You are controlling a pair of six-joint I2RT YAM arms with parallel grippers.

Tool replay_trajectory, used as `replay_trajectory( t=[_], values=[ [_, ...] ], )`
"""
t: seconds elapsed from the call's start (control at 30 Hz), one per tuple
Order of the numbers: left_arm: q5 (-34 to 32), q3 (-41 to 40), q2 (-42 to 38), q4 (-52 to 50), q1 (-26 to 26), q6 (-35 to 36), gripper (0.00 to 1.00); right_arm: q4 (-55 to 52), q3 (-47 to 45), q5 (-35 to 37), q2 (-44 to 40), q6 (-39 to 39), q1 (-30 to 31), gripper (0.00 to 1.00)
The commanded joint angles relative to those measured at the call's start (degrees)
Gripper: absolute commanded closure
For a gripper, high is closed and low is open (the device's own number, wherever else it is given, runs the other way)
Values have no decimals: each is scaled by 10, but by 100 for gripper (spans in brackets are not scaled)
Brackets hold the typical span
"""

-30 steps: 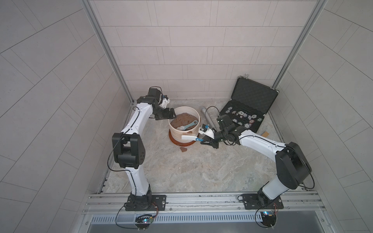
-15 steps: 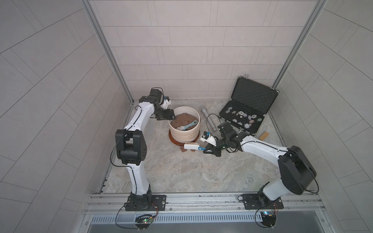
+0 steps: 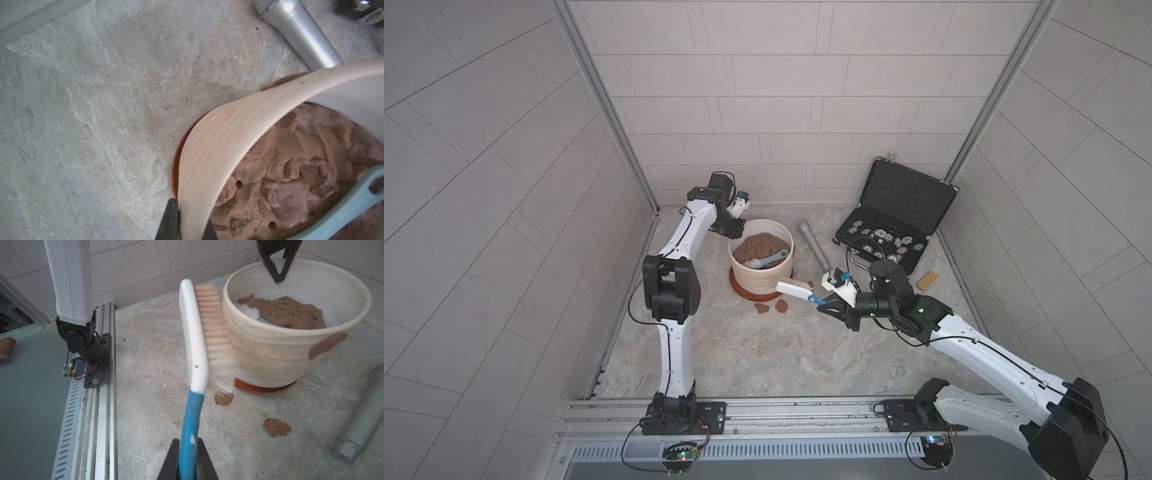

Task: Scrub the dried mud off the ceramic pot
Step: Rotate the pot on the tray.

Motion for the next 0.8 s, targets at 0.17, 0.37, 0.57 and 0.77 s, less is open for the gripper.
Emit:
replay_trajectory(
  t=[0.17, 0.37, 0.57, 0.77],
  values=[
    [33, 84, 46, -20, -10, 141, 100, -23, 18, 32, -20, 18, -2, 100],
    [102, 113, 64, -51, -9, 258, 100, -35, 31, 34, -24, 17, -2, 100],
    [154, 151, 80, -85, -7, 343, 98, -45, 40, 23, -22, 18, -2, 100],
    [152, 175, 68, -45, -2, 289, 57, -25, 34, 13, -22, 32, -1, 100]
  ],
)
